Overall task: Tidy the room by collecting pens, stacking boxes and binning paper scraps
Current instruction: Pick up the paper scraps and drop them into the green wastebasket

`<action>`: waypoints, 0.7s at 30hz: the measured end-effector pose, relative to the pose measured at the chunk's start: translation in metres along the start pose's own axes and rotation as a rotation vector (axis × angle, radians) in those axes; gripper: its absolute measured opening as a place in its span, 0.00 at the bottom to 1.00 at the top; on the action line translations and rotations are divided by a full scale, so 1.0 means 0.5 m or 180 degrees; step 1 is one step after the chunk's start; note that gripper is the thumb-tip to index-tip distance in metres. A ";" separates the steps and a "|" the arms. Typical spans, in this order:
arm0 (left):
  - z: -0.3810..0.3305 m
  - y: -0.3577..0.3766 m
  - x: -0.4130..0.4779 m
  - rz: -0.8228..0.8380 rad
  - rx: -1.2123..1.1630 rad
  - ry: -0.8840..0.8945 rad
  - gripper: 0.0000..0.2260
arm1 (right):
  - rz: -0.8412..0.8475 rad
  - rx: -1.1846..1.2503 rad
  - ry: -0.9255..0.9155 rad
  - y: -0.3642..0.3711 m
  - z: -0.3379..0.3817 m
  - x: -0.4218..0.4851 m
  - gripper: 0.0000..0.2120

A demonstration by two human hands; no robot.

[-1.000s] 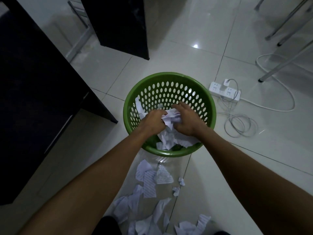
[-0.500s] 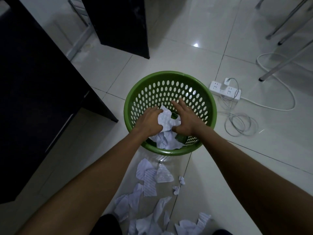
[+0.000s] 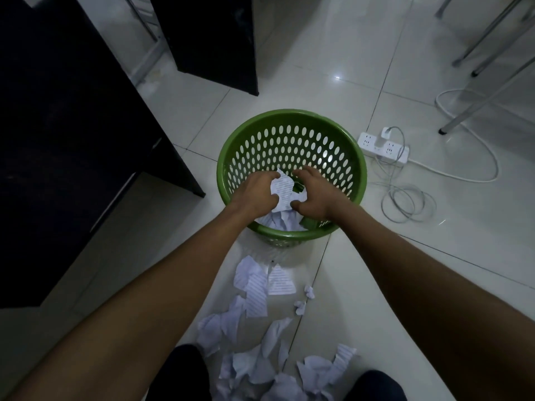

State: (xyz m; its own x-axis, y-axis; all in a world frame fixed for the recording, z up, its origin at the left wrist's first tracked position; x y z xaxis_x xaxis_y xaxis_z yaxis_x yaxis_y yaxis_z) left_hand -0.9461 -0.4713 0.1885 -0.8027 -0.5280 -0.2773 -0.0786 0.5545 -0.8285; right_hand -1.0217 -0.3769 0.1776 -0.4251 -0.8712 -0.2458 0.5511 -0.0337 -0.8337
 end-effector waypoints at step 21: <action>-0.033 0.000 -0.414 -0.0494 -0.0029 0.0526 0.21 | -0.0782 -0.0380 -0.0374 0.024 0.190 -0.365 0.37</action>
State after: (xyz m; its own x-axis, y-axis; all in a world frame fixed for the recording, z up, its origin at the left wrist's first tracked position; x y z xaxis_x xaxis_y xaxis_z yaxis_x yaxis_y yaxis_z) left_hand -0.7898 -0.3514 0.2539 -0.8664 -0.4954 -0.0627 -0.2135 0.4810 -0.8503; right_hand -0.8695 -0.2649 0.2592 -0.4454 -0.8950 0.0238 0.3506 -0.1989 -0.9152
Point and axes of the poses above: each hand's wrist, its own x-axis towards the middle knuckle, its own y-axis out of the palm, z = x × y, the point moved 10 cm from there along x, towards the middle knuckle, and after that the axes turned 6 degrees about -y, right-handed, at the moved point
